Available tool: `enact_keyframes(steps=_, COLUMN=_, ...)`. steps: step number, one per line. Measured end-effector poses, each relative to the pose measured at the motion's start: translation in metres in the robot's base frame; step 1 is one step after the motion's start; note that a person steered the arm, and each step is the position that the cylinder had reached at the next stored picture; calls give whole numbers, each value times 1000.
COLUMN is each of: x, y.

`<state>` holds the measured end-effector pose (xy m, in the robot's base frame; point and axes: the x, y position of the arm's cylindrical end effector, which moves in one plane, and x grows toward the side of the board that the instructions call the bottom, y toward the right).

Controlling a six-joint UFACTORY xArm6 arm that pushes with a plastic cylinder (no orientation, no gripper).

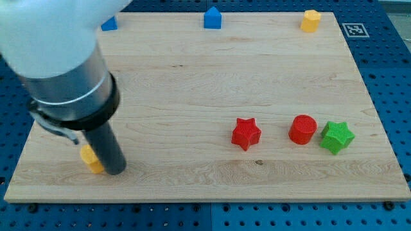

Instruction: Push the green star to the center right side of the board

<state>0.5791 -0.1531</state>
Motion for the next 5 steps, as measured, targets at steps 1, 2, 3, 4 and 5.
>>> enact_keyframes(steps=1, x=0, y=-27)
enact_keyframes(steps=2, x=0, y=-9)
enact_keyframes(steps=3, x=1, y=51)
enact_keyframes(steps=4, x=1, y=98)
enact_keyframes(steps=5, x=1, y=102)
